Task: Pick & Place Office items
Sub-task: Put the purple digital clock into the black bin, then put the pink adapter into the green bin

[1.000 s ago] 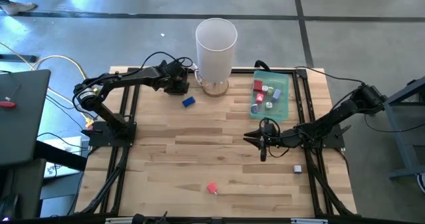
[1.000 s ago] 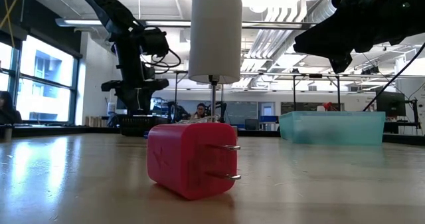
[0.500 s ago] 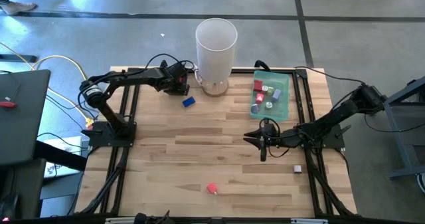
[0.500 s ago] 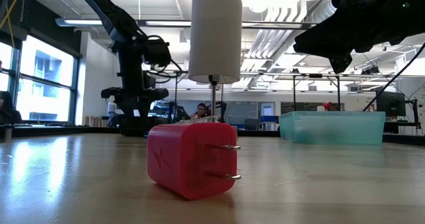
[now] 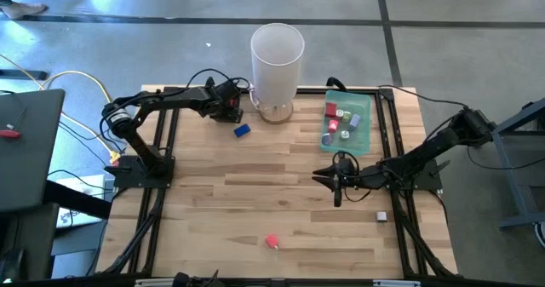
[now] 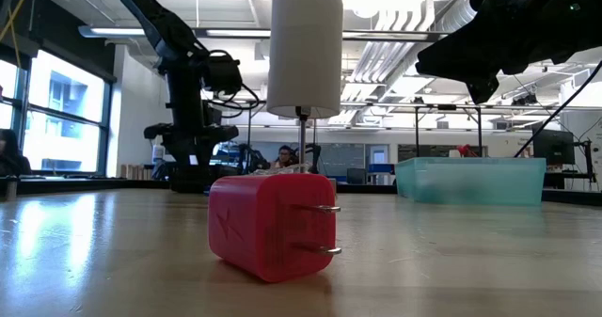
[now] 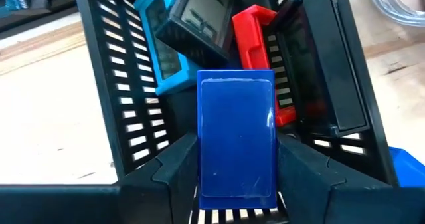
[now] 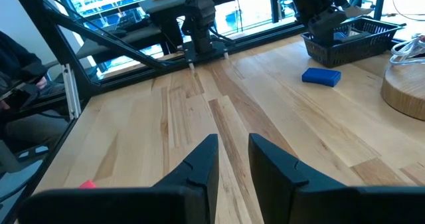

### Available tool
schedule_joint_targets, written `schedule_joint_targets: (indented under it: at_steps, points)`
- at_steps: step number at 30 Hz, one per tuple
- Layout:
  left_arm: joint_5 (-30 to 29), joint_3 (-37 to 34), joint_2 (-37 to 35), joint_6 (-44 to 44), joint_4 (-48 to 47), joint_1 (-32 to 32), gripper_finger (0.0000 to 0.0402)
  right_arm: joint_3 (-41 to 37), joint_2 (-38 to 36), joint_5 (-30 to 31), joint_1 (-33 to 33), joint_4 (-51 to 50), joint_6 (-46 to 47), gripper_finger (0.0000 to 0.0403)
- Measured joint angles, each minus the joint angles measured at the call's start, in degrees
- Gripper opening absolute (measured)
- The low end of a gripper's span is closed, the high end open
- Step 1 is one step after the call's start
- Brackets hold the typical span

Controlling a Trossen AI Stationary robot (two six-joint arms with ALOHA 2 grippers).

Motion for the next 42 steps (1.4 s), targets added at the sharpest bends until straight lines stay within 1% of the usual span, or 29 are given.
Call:
schedule_joint_targets:
  at_steps: [4, 9, 14, 21, 26, 29, 32, 37, 42]
  points:
    - [1.5, 0.0, 0.0, 0.0, 0.1, 0.0, 0.0194, 0.0, 0.0, 0.0, 0.0, 0.0, 0.0, 0.007]
    - [1.5, 0.0, 0.0, -0.1, 0.2, 0.0, 0.0231, 0.0, 0.0, 0.0, 0.0, -0.2, 0.0, 0.007]
    - [1.1, 0.1, -1.3, 1.7, 0.2, 0.1, 0.024, 0.0, 0.0, 0.0, 0.0, -0.2, 0.0, 0.007]
    - [0.9, 0.1, -9.0, 4.8, 0.4, -1.1, 0.0241, 0.0, 0.0, 0.1, 0.0, -0.3, 0.0, 0.007]
    - [1.0, 0.2, -16.3, 6.9, -0.3, -4.6, 0.0241, 0.0, 0.0, 0.1, 0.0, -0.3, 0.0, 0.007]
    - [1.1, 0.2, -20.2, 7.7, -1.6, -8.8, 0.0241, 0.0, 0.0, 0.1, 0.0, -0.4, -0.6, 0.007]
    - [2.6, 0.2, -23.5, 8.6, -2.9, -15.3, 0.0241, 0.0, 0.0, 0.0, 0.0, -0.4, -1.0, 0.007]
    - [3.1, 0.2, -26.6, 9.4, -2.7, -29.9, 0.0241, 0.0, 0.0, 0.0, 0.0, -0.4, -1.0, 0.007]
    - [2.6, 0.2, -26.9, 9.7, -1.8, -44.6, 0.0241, 0.0, 0.0, 0.0, 0.0, -0.3, -1.0, 0.007]
